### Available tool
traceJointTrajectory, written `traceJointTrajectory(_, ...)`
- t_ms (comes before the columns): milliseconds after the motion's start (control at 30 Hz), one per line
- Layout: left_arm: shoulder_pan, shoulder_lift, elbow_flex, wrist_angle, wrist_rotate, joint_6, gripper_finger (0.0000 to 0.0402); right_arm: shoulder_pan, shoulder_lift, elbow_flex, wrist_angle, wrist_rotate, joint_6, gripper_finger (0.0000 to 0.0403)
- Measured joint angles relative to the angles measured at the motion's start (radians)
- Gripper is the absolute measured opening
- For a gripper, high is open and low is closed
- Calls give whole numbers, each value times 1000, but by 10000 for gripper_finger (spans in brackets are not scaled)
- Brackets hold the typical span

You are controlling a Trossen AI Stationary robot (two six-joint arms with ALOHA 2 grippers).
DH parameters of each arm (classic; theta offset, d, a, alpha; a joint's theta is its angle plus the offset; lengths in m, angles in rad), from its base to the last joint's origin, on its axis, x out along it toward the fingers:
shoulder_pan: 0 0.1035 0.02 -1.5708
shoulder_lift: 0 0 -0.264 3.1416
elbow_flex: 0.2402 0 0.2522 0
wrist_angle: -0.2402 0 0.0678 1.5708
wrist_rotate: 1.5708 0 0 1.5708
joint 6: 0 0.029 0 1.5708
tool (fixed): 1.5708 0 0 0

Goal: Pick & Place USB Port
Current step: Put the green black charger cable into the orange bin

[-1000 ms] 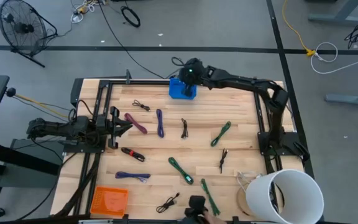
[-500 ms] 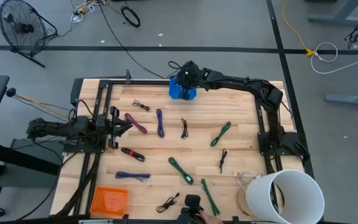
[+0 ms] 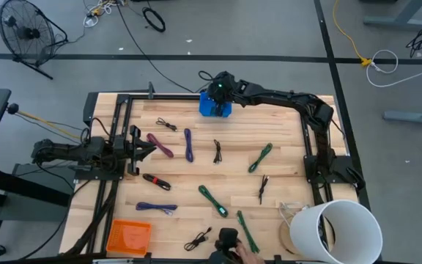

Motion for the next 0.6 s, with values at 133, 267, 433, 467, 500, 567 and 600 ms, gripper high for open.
traceJointTrajectory(133, 0, 0, 0, 0, 0, 0, 53, 0, 0, 0, 4, 10, 1, 104)
traceJointTrajectory(267, 0, 0, 0, 0, 0, 0, 53, 0, 0, 0, 13, 11, 5, 128)
traceJointTrajectory(433, 0, 0, 0, 0, 0, 0, 53, 37, -11, 0, -1, 13, -9, 145)
traceJointTrajectory(467, 0, 0, 0, 0, 0, 0, 53, 52, -17, 0, -3, 12, -17, 147)
traceJointTrajectory(500, 0, 0, 0, 0, 0, 0, 53, 68, -29, 0, -11, 12, -24, 147)
traceJointTrajectory(567, 0, 0, 0, 1, 0, 0, 53, 108, -49, 0, -40, 20, -36, 148)
traceJointTrajectory(600, 0, 0, 0, 0, 0, 0, 53, 128, -61, 0, -50, 19, -40, 148)
